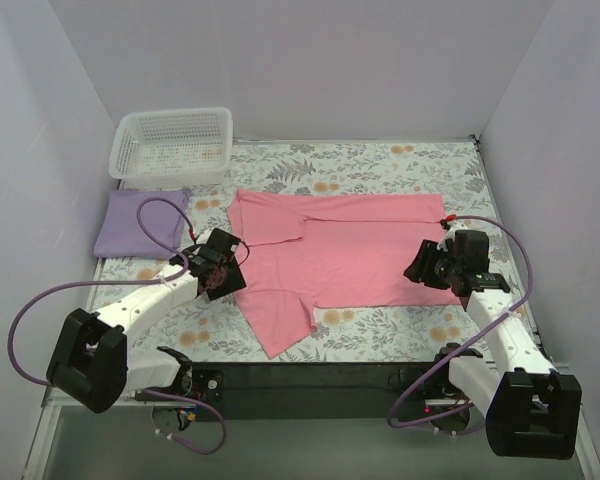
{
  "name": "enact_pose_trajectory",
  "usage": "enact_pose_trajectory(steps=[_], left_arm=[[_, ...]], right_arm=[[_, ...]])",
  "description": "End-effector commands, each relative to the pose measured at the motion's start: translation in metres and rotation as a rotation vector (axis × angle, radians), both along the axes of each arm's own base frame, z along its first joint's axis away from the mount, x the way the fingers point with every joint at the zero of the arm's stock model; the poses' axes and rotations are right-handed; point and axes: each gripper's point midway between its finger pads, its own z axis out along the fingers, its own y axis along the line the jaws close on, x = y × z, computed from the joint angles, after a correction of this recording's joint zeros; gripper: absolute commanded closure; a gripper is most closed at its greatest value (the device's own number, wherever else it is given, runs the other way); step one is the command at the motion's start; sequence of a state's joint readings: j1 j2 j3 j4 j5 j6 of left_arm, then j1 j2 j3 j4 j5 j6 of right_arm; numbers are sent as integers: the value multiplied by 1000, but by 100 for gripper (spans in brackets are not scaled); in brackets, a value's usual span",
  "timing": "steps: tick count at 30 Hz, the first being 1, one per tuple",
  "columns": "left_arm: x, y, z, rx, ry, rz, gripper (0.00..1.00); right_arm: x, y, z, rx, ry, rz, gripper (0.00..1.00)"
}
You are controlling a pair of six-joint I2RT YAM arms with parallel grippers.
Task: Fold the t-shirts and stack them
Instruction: Fold the tshirt
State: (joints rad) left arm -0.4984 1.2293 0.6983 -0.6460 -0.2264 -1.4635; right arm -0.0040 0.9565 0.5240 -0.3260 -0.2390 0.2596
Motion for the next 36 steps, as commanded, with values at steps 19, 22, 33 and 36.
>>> enact_pose_trajectory(steps=[19, 22, 33, 36], left_arm=[[-9, 10, -44, 135, 122, 17, 76], [-12, 10, -46, 146, 136, 13, 89], [-10, 7, -23, 141, 105, -65, 100], [-10, 3, -19, 113, 82, -92, 100]], right_arm=[[-5, -5, -3, -39, -17, 4, 47], [-3, -10, -2, -58, -11, -15, 47], [-12, -56, -11, -213, 135, -234, 35], [-20, -70, -23, -236, 204, -287, 36]])
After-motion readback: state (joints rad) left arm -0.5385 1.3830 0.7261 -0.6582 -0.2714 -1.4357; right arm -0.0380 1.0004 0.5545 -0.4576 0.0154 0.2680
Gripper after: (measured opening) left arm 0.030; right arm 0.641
